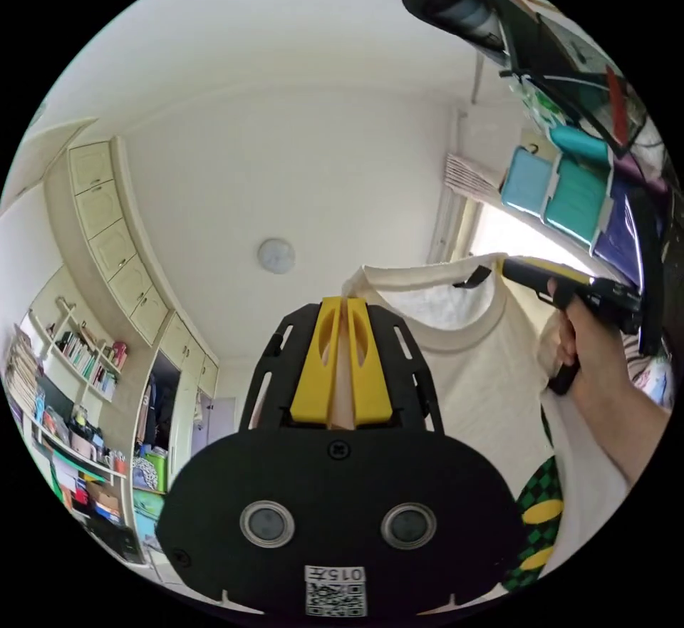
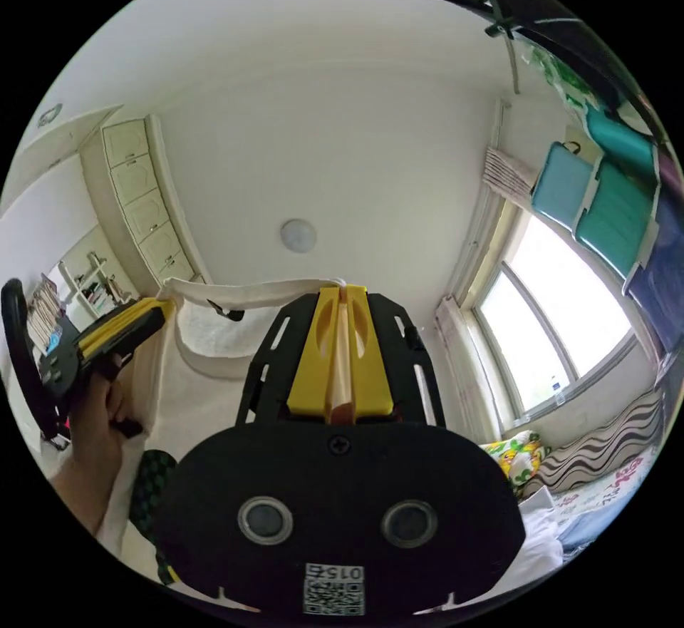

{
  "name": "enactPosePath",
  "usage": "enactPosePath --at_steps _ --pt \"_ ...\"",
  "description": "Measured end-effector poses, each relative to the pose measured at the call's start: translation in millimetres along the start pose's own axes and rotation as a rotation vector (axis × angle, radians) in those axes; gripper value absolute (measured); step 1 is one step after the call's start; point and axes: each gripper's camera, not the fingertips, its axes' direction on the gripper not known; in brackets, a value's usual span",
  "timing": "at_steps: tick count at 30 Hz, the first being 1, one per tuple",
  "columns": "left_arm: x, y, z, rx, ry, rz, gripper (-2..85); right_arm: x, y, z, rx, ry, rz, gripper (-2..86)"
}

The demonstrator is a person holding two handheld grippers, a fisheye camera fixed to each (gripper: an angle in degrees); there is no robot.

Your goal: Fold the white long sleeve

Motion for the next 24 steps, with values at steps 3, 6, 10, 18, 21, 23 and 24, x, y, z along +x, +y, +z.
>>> enactPosePath --at_steps 3,6,10,18,21,23,24 --pt "16.0 34.2 64.5 -0.047 -0.063 0.058 -0.7 2.4 40.7 44.2 -0.063 -0.020 -0.001 0.3" --pt "40.4 93.4 158.5 -0.148 -0.116 0.127 -0.7 -5.7 97.8 102.3 -0.127 0.022 -0.057 0.4" --pt "74.8 229.6 320.3 -0.400 -0.102 0.184 -0.4 -14.9 214.8 220.8 -0.383 0.065 -0.172 0.6" --pt "131.6 599.9 526.2 -1.570 0.801 -0.028 1.9 16.0 547.7 359.0 -1.406 -0.130 -0.155 5.0" --pt "118.4 637.0 506.0 -1.604 0.793 0.126 3.7 34.1 592.1 334.9 -1.472 -0.302 -0.012 7.7" --pt "110.0 636.9 485.1 -1.627 0.841 0.179 5.6 37.6 596.8 315.0 -1.504 -0.441 0.058 7.8" --pt "104.8 627.0 463.5 -1.634 0.912 0.185 7.3 36.6 592.7 297.4 -1.509 -0.549 0.100 7.8"
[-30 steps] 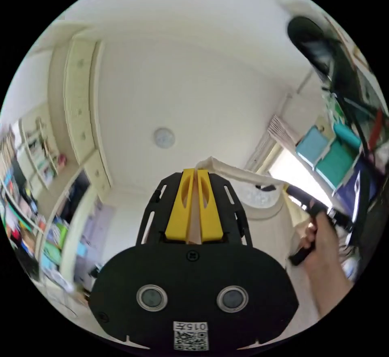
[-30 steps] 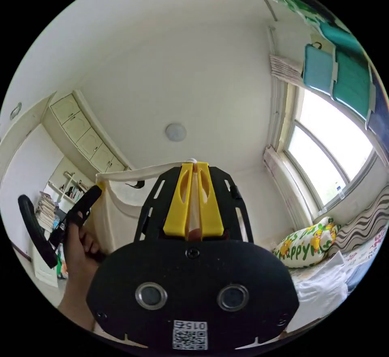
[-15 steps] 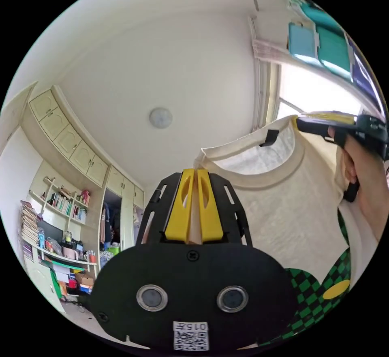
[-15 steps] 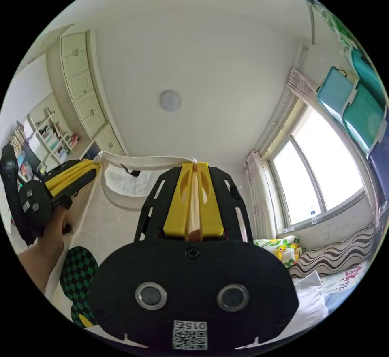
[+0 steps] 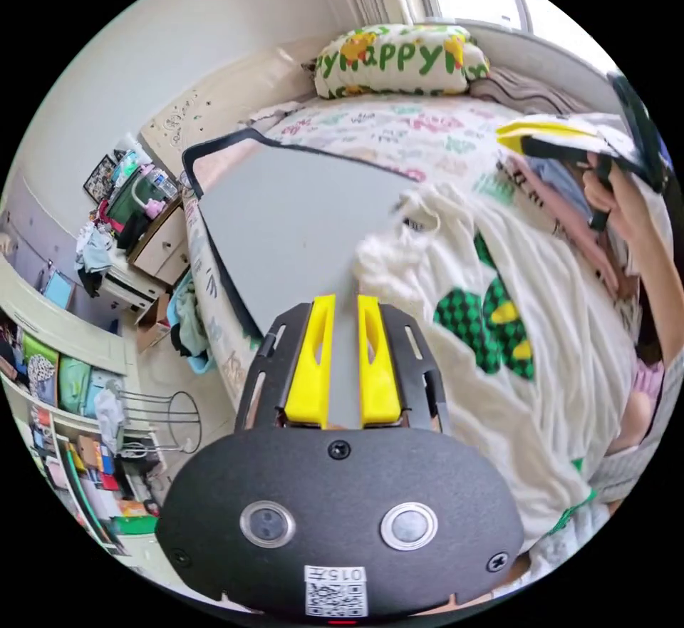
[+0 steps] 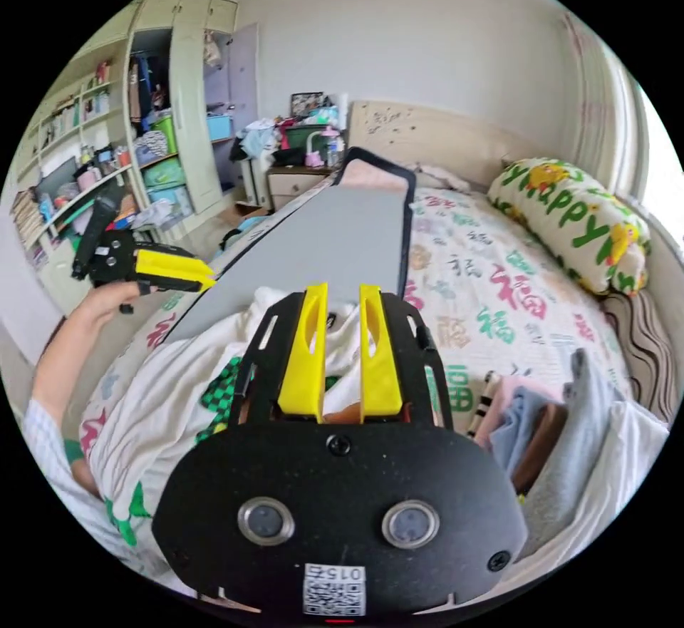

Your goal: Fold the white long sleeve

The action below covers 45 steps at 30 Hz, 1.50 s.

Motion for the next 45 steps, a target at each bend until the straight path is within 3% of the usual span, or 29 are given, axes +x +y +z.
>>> enactPosePath --at_steps 4,10,16,21,26,31,34,38,45 --pt "83.4 87.6 -55.2 0.045 0.167 0.185 9.8 -54.6 71.7 -19.6 -0.070 -0.272 -0.177 7.8" --pt "191.8 184.8 -136.2 0.256 0.353 0.273 10.3 -140.3 156.4 -27.6 -0.130 -0.469 -0.338 9.1" --pt "270.8 187.7 -123.5 0.116 0.381 0.344 12.8 -202.6 182.2 3.1 -0.246 -0.363 -0.433 10.6" --pt "325.6 191.4 -114.6 0.070 0.066 0.419 11.2 -226.7 180.4 8.6 -0.229 -0.335 -0.430 9.6" --pt "348.0 206.7 -119.9 0.071 -0.005 0.472 9.0 -241.0 175.3 19.2 -0.231 -0.335 -0.429 9.5" --pt "299.5 243.6 -137.9 0.180 0.247 0.314 2.8 -249.4 178.9 22.8 -0.231 -0.277 -0.463 9.3" --pt "279.1 271.2 -139.4 0.236 0.287 0.220 1.1 -249.9 182.5 24.8 -0.242 -0.256 -0.468 9.0" --pt "275.1 307.2 -147.3 0.301 0.194 0.142 0.3 -248.9 186.6 24.1 -0.262 -0.266 -0.478 9.4" --pt "229.0 409.9 -169.8 0.566 0.024 -0.294 -0.2 -275.8 198.7 32.3 -0.344 -0.283 -0.566 13.1"
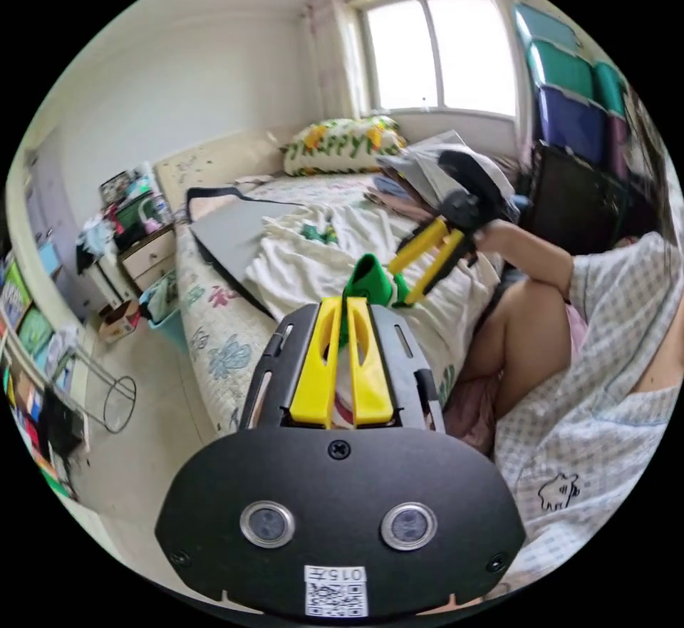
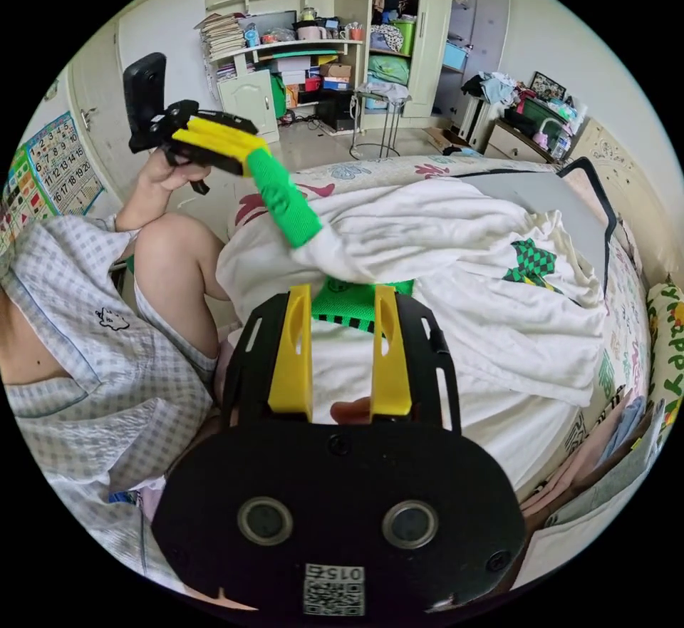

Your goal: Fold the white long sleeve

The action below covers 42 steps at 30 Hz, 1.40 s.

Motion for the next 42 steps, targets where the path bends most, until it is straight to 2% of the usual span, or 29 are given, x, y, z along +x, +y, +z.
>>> enactPosePath --at_steps 3,7,10,13,15,18,20,22,24,27,28,31,33,36,37,42 --pt "-37.7 41.4 -43.4 0.190 -0.135 -0.202 -0.3 -12.7 -3.5 10.7 -0.040 0.096 -0.018 12.7" --pt "-111.9 120.3 -90.3 0.407 -0.392 -0.519 -0.5 7.6 5.2 -7.6 0.006 0.288 0.122 5.0" --pt "-171.6 171.5 -91.4 0.373 -0.489 -0.700 -0.5 47.4 38.8 -67.2 0.128 0.433 0.318 2.7" --pt "-211.3 204.2 -82.1 0.272 -0.468 -0.786 -0.5 93.3 107.0 -159.8 0.284 0.591 0.592 1.5" --pt "-218.2 216.1 -78.5 0.258 -0.439 -0.775 -0.6 114.1 155.1 -212.2 0.335 0.727 0.770 1.0" --pt "-210.4 221.3 -71.1 0.231 -0.440 -0.696 -0.5 132.9 216.7 -262.4 0.251 0.932 0.970 1.1" --pt "-204.4 218.3 -62.2 0.213 -0.386 -0.644 -0.2 134.6 244.4 -277.0 0.223 0.969 1.052 1.5" --pt "-192.9 204.0 -45.9 0.169 -0.263 -0.550 0.5 122.5 268.4 -290.4 0.274 0.988 1.103 2.6" --pt "-177.6 186.1 -28.7 0.091 -0.127 -0.446 1.5 107.5 272.6 -293.6 0.321 0.941 1.068 4.9" --pt "-135.9 162.0 4.3 -0.061 0.153 -0.267 5.1 71.8 254.2 -273.8 0.333 0.713 0.828 6.6" --pt "-117.2 158.1 15.6 -0.111 0.258 -0.210 6.2 54.6 244.5 -256.4 0.294 0.620 0.724 7.7" --pt "-79.2 156.6 38.3 -0.246 0.414 -0.112 7.9 18.1 235.1 -202.7 0.157 0.419 0.586 11.7" --pt "-63.6 157.9 49.3 -0.334 0.426 -0.064 8.2 6.0 243.6 -174.3 0.107 0.294 0.575 12.8" --pt "-55.2 151.0 48.4 -0.340 0.348 -0.012 8.3 2.9 271.6 -144.0 0.075 0.130 0.630 13.6" --pt "-54.9 146.5 54.8 -0.376 0.379 0.006 7.3 4.5 282.6 -137.9 0.077 0.087 0.655 13.5" --pt "-66.5 131.9 81.7 -0.433 0.478 0.007 5.8 11.7 306.4 -131.1 0.120 0.036 0.700 6.3"
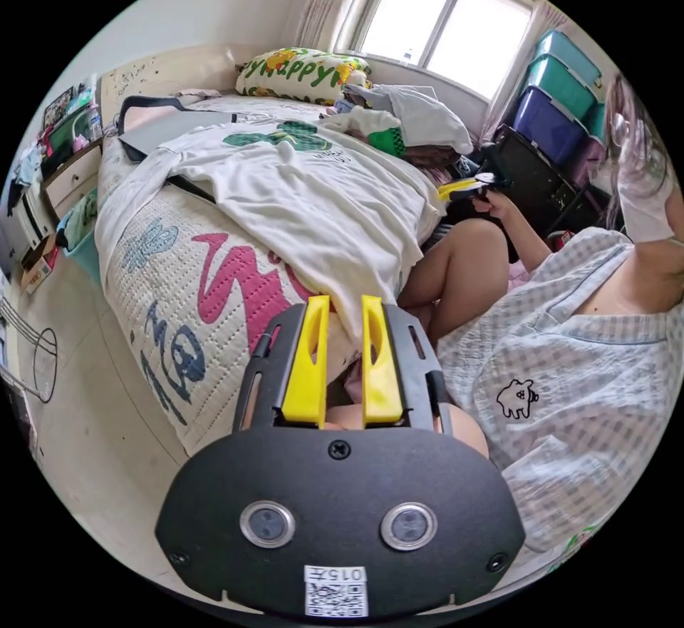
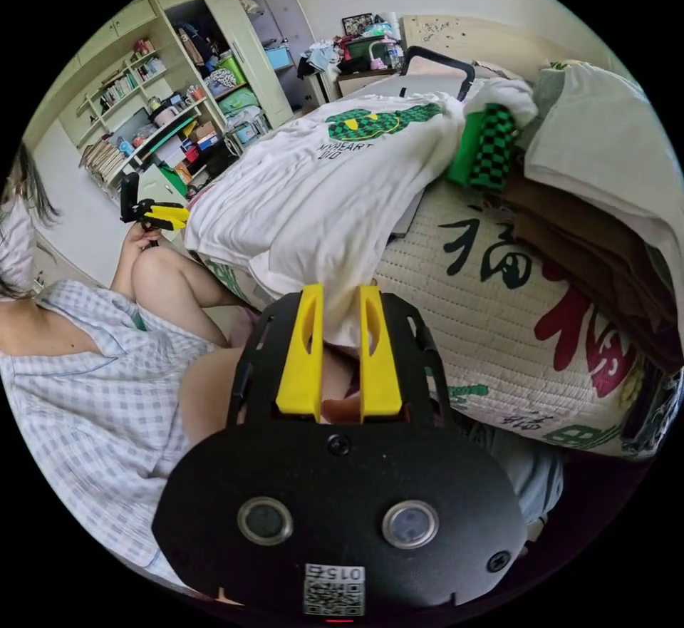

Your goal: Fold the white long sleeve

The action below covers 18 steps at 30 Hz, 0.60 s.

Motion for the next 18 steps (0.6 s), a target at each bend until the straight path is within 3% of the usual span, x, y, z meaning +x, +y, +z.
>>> enactPosePath --at_steps 4,12,18 --pt "-16.6 -7.2 -1.2 0.011 0.062 -0.033 2.0 11.1 3.3 -11.1 0.017 -0.015 0.008 -0.2" --pt "-4.5 -4.5 -34.5 0.016 -0.029 -0.040 -0.5 20.0 17.7 -42.9 0.006 0.185 0.029 -1.0" --pt "8.9 -2.3 -28.8 -0.052 -0.102 -0.048 -0.5 35.2 20.7 -44.6 -0.022 0.206 0.076 -1.0"
